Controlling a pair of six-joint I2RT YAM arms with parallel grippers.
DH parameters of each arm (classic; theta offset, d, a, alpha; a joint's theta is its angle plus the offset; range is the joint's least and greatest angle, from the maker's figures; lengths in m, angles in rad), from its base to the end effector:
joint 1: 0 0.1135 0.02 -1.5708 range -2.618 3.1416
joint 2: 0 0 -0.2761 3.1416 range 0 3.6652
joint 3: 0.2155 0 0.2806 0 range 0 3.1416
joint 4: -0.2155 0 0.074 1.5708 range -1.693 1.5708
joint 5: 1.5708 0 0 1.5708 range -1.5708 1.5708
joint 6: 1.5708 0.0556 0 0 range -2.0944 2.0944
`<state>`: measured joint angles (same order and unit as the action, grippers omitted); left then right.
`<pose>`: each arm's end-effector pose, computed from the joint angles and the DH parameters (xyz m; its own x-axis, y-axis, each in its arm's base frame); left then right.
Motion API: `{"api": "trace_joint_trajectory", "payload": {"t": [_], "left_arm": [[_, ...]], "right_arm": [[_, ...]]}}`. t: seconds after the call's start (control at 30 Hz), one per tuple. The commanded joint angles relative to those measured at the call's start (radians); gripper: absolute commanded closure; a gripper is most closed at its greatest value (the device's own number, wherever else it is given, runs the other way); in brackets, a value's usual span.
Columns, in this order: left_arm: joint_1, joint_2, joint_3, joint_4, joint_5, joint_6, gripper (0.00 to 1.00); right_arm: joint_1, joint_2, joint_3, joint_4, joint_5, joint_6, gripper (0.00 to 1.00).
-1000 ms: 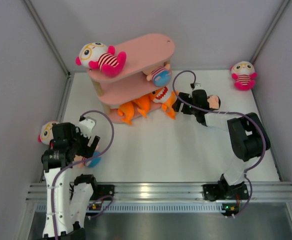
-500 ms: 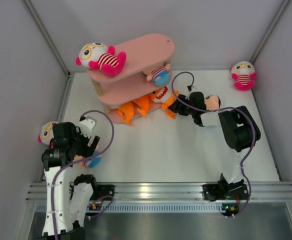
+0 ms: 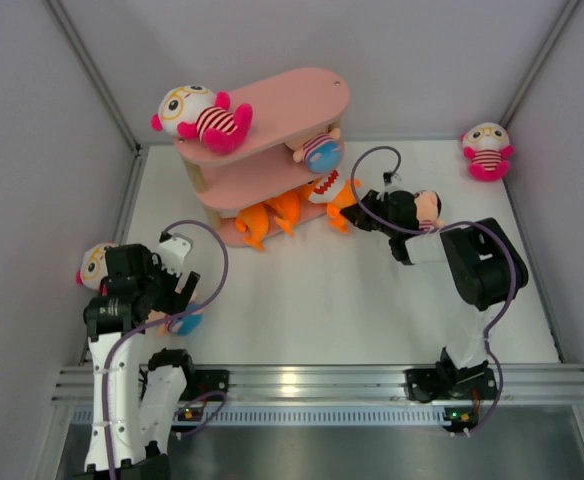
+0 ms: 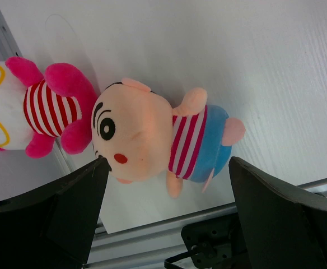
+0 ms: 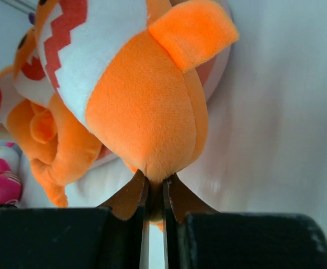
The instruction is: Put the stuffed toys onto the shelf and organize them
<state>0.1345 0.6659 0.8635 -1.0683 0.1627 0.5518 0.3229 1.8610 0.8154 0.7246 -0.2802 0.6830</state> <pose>0.1428 0.0102 0.2982 -0.6605 0.4326 -0.6136 0.3727 0.8984 0.2323 0.3832 0.1444 0.1308 -0.5816 0.4450 -0.6810 -0.2407 0.7055 0.6666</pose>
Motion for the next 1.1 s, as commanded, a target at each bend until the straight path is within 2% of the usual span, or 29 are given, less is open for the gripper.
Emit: {"api": "trace_joint_trajectory", "payload": {"t": [0.0,0.27,0.53,0.7,1.07], "left_arm": [[-0.003,0.001,0.011,0.039,-0.011,-0.009,0.05],[-0.003,0.001,0.019,0.039,-0.020,-0.007,0.05],[-0.004,-0.008,0.012,0.039,-0.020,-0.003,0.05],[-0.003,-0.011,0.016,0.039,-0.029,-0.001,0.05],[-0.003,-0.023,0.000,0.039,-0.035,0.008,0.05]], "right_arm": [[-0.005,-0.065,-0.022,0.248,0.048,0.091,1.00],[0.080,-0.097,0.019,0.159,0.259,0.066,1.00],[0.148,-0.086,0.039,0.171,0.452,0.142,1.00],[0.192,-0.076,0.079,0.112,0.584,0.181,1.00],[0.229,0.023,0.197,0.049,0.619,0.279,1.00]]}}
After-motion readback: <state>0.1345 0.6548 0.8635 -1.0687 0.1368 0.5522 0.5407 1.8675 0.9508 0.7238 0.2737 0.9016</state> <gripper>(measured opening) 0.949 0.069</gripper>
